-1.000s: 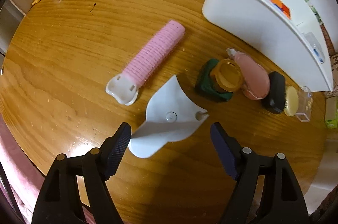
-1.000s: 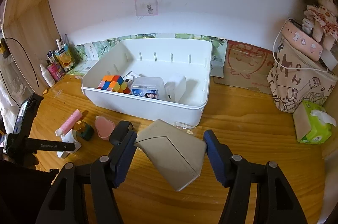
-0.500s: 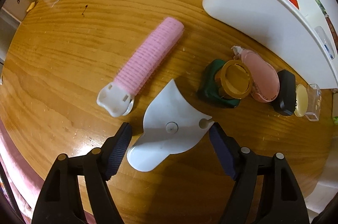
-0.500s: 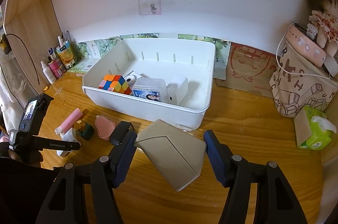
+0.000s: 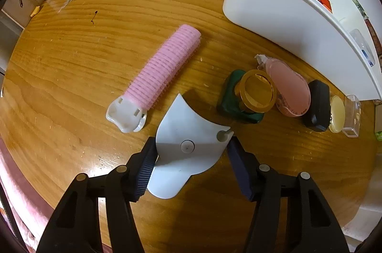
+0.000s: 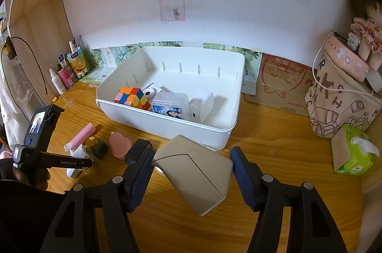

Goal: Organize rigid objects

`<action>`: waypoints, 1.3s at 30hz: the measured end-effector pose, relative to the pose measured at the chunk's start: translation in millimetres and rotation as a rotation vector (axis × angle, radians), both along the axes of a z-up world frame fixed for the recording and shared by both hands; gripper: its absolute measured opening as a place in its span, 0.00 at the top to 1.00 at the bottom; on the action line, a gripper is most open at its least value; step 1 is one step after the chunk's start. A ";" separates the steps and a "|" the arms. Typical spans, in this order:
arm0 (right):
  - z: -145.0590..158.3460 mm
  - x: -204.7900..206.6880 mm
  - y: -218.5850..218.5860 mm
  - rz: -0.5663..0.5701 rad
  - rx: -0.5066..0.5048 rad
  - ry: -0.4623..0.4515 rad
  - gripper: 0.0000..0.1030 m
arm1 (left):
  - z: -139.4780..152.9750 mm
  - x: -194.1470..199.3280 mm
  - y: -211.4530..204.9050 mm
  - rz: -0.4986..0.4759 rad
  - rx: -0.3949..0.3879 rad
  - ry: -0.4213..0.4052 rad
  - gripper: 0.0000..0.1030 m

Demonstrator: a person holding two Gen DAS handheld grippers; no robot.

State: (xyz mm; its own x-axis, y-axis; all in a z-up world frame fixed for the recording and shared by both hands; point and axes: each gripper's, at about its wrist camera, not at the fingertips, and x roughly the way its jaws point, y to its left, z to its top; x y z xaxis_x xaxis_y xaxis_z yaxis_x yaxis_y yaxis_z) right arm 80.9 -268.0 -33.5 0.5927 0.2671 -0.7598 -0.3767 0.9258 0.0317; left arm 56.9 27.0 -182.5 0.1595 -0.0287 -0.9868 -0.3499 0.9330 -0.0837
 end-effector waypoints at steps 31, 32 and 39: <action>24.3 38.4 16.0 0.069 0.076 -0.120 0.37 | 140.8 8.4 -18.6 -0.088 0.075 -0.275 0.39; 25.0 41.3 16.4 0.066 0.079 -0.124 0.37 | 143.9 13.4 -19.2 -0.093 0.081 -0.284 0.39; 24.7 52.6 21.3 0.057 0.096 -0.136 0.37 | 153.3 40.4 -23.9 -0.121 0.091 -0.333 0.39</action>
State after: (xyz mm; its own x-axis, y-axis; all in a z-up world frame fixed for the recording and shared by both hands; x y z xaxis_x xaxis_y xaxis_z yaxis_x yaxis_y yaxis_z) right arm 133.6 -246.7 -8.8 0.6704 0.3707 -0.6428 -0.4350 0.8981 0.0642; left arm 97.3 3.0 -29.2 0.4730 0.0186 -0.8809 -0.2046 0.9748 -0.0892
